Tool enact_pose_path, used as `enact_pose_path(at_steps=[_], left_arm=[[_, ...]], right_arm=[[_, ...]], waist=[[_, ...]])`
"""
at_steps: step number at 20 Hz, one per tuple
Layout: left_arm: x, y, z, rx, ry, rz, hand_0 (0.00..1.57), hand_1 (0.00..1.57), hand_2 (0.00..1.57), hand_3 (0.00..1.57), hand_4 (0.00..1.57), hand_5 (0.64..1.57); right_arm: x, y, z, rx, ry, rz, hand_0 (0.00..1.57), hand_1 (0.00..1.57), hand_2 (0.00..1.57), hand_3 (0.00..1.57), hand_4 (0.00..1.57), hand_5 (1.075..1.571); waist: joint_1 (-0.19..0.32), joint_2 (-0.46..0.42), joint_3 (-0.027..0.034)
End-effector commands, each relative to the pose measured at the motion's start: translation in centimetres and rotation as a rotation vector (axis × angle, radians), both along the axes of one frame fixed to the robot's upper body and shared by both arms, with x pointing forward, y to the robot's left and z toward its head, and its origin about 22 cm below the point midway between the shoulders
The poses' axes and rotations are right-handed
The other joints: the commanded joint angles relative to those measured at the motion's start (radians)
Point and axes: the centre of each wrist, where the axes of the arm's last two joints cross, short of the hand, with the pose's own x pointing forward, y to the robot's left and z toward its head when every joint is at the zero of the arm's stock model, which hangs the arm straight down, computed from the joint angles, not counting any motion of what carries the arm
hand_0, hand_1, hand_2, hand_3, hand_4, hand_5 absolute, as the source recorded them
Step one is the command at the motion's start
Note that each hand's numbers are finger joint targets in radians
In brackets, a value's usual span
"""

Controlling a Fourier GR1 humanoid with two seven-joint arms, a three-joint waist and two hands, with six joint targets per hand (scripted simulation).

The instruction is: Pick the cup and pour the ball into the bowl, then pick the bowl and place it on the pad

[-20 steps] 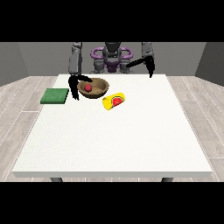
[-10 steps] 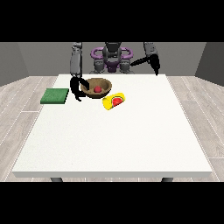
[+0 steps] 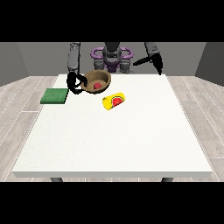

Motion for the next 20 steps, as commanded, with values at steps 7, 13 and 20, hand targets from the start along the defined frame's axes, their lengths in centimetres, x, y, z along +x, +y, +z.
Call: enact_pose_path(at_steps=[7,13,20], left_arm=[[-0.5,2.7,-1.5,-0.022,0.066,0.079,0.0,0.0,0.0,0.0,0.0,1.569],[-1.0,0.9,-1.7,-0.001,-0.086,0.025,0.0,0.0,0.0,0.0,0.0,1.568],[0.1,-0.8,-0.3,0.029,-0.194,0.031,0.0,0.0,0.0,0.0,0.0,1.565]], right_arm=[[2.6,-3.4,5.6,0.043,0.072,0.022,1.57,1.57,1.57,1.57,1.06,1.559],[2.8,-12.1,10.4,0.091,-0.067,-0.084,1.57,1.57,1.57,1.57,1.07,1.557],[1.8,-16.0,11.7,0.127,-0.167,-0.078,1.57,1.57,1.57,1.57,1.06,1.562]], waist=[[-0.079,-0.06,0.0042],[-0.024,0.081,0.0045],[-0.034,0.197,0.0045]])
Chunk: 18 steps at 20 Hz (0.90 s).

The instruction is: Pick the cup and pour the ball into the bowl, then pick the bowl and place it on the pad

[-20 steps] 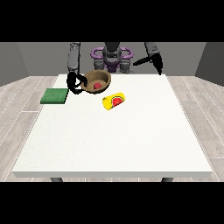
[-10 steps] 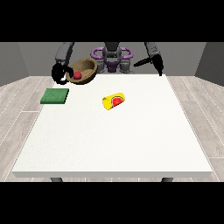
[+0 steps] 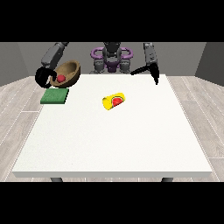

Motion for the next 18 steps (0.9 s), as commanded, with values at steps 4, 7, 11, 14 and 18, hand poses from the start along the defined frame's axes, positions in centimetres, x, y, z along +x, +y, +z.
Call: enact_pose_path(at_steps=[4,7,11,14,18], left_arm=[[1.4,-3.3,4.4,0.017,-0.211,-0.029,0.0,0.0,0.0,0.0,0.0,1.565],[0.2,-3.9,4.5,0.022,-0.234,-0.023,0.0,0.0,0.0,0.0,0.0,1.564],[-0.1,-2.8,8.9,0.041,-0.329,-0.019,0.0,0.0,0.0,0.0,0.0,1.563],[-1.0,-4.0,9.2,0.052,-0.313,-0.051,0.0,0.0,0.0,0.0,0.0,1.563],[-1.8,-4.6,10.6,0.029,-0.319,-0.009,0.0,0.0,0.0,0.0,0.0,1.564]], right_arm=[[-0.6,-4.4,2.8,0.008,-0.168,-0.051,1.57,1.57,1.57,1.37,1.03,1.562],[-2.9,-7.4,2.5,-0.025,-0.204,-0.074,1.57,1.57,1.57,1.34,1.01,1.567],[-4.1,-10.9,5.6,-0.087,-0.295,-0.106,1.57,1.57,1.57,0.0,1.03,1.566],[-3.1,-10.1,5.8,-0.108,-0.294,-0.114,1.57,1.57,1.57,0.0,1.04,1.569],[-3.4,-10.7,6.1,-0.136,-0.292,-0.11,1.57,1.57,1.57,0.34,1.03,1.571]], waist=[[0.029,0.201,0.001],[0.036,0.232,0.0016],[0.042,0.313,0.003],[0.062,0.307,0.002],[0.03,0.303,0.002]])
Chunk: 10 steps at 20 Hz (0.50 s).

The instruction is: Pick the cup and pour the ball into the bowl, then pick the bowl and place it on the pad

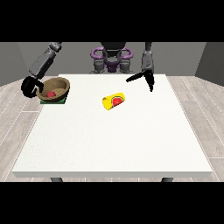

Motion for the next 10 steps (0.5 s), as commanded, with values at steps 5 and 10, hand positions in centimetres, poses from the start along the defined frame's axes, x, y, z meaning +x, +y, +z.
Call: enact_pose_path(at_steps=[5,10], left_arm=[[-3.2,0.3,0.1,0.002,-0.003,-0.01,0.0,0.0,0.0,0.0,0.0,1.564],[-2.1,0.4,1.9,-0.031,0.008,-0.019,0.0,0.0,0.0,0.0,0.0,1.566]], right_arm=[[-1.1,-2.0,0.8,0.065,-0.04,0.004,1.57,1.57,1.57,0.0,0.91,1.568],[-0.6,-2.4,2.9,0.078,0.021,-0.007,1.57,1.57,1.57,0.26,0.74,1.57]], waist=[[-0.014,0.004,0.0],[-0.017,-0.027,-0.0009]])
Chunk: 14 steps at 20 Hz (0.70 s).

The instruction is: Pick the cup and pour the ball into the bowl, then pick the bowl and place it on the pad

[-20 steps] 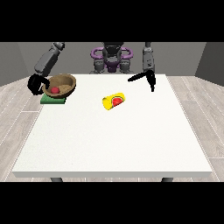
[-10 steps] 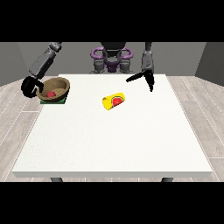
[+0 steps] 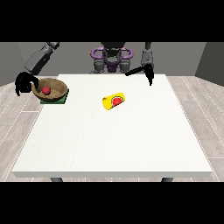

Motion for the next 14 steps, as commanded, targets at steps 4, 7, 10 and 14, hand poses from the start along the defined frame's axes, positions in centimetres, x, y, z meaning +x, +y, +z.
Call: enact_pose_path(at_steps=[4,7,10,14], left_arm=[[-1.2,1.3,-0.8,-0.013,0.046,-0.016,0.0,0.0,0.0,0.0,0.0,1.566],[-0.6,1.4,-0.4,-0.025,0.014,0.001,0.0,0.0,0.0,0.0,0.0,1.566],[-1.3,-0.6,-1.2,-0.027,0.041,-0.003,0.0,0.0,0.0,0.0,0.0,1.565],[-1.2,0.5,3.1,-0.011,-0.053,-0.01,0.0,0.0,0.0,0.0,0.0,1.565]], right_arm=[[-1.5,-0.3,-2.6,-0.02,0.117,0.024,1.57,1.57,1.57,1.04,0.73,1.57],[-0.8,0.7,-3.0,-0.076,0.091,0.047,1.57,1.57,1.57,0.92,0.7,1.568],[-0.9,1.1,-3.8,-0.158,0.171,0.034,1.57,1.57,1.57,1.21,0.67,1.558],[-1.8,-2.0,1.0,-0.189,0.17,-0.111,1.1,1.1,1.05,0.87,0.0,1.539]], waist=[[0.013,-0.049,-0.0004],[-0.004,-0.008,-0.0004],[0.001,-0.039,-0.0005],[0.009,0.054,0.0006]])
